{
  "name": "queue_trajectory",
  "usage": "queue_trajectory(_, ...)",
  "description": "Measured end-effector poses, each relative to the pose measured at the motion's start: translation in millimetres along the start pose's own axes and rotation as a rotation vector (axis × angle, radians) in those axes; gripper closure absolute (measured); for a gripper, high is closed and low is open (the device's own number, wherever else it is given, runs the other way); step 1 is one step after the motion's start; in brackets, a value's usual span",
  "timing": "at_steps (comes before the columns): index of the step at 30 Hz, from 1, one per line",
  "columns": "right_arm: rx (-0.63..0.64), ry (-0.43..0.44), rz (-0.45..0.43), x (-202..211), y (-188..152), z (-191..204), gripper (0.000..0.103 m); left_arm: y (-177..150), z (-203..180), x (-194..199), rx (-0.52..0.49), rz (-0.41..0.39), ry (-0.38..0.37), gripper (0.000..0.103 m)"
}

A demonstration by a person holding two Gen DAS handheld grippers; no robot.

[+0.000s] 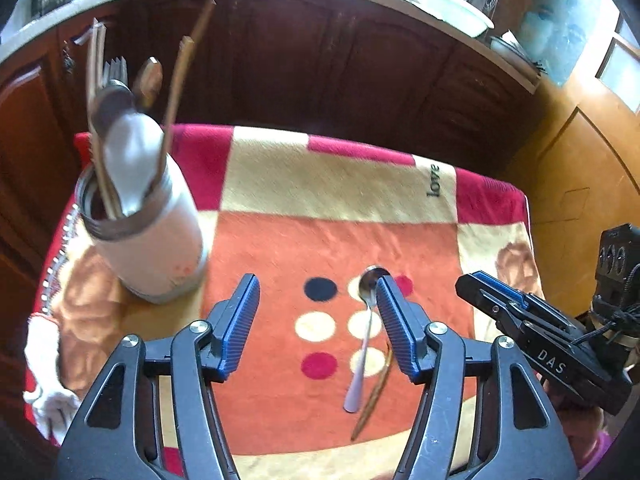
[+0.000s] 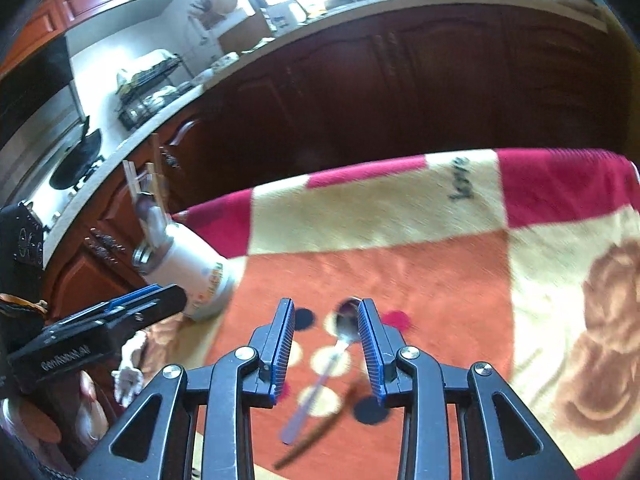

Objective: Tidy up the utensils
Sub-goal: 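Withdraw both open grippers from the jar toward the steel spoon and gold fork, then close the left gripper on the steel spoon while the right closes on the gold fork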

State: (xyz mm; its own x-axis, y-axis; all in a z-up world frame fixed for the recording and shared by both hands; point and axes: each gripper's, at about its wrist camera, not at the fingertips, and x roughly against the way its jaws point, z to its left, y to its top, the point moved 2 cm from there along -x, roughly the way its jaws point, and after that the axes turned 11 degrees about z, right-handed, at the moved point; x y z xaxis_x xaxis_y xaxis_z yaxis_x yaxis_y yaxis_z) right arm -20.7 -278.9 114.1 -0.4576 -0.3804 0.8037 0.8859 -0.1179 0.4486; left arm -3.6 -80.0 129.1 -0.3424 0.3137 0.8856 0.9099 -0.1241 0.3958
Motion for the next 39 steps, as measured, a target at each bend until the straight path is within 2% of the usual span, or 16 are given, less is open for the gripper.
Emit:
queue_trajectory(4, -0.05, 0.001, 0.036, -9, -13, -25, 0.072, -3, -1, -19, -0.007, 0.05, -0.009, 0.041)
queue_trajectory(8, -0.081, 0.04, 0.082, -26, -20, -40, 0.072, -5, 2, -38, -0.004, 0.096, -0.031, 0.041)
queue_trajectory(11, -0.072, 0.092, 0.126, -39, -28, -43, 0.072, -5, 3, -48, -0.01, 0.119, -0.027, 0.041)
queue_trajectory(16, -0.06, 0.124, 0.186, -51, -45, -43, 0.072, -3, 8, -62, -0.003, 0.145, -0.02, 0.041)
queue_trajectory(18, -0.047, 0.121, 0.186, -52, -50, -40, 0.072, -2, 8, -65, 0.0, 0.15, -0.023, 0.041)
queue_trajectory(22, -0.021, 0.079, 0.207, -66, -50, -33, 0.079, -2, 6, -67, -0.005, 0.152, -0.027, 0.041)
queue_trajectory(27, 0.005, 0.049, 0.207, -85, -42, -17, 0.08, 0, 9, -66, -0.001, 0.147, -0.018, 0.041)
queue_trajectory(31, 0.011, 0.057, 0.191, -84, -37, -10, 0.08, 2, 14, -64, 0.007, 0.141, -0.012, 0.041)
queue_trajectory(37, -0.013, 0.055, 0.184, -84, -39, -21, 0.08, 2, 15, -69, 0.025, 0.15, -0.024, 0.041)
queue_trajectory(39, -0.016, 0.081, 0.168, -87, -38, -22, 0.08, 1, 13, -71, 0.019, 0.154, -0.022, 0.041)
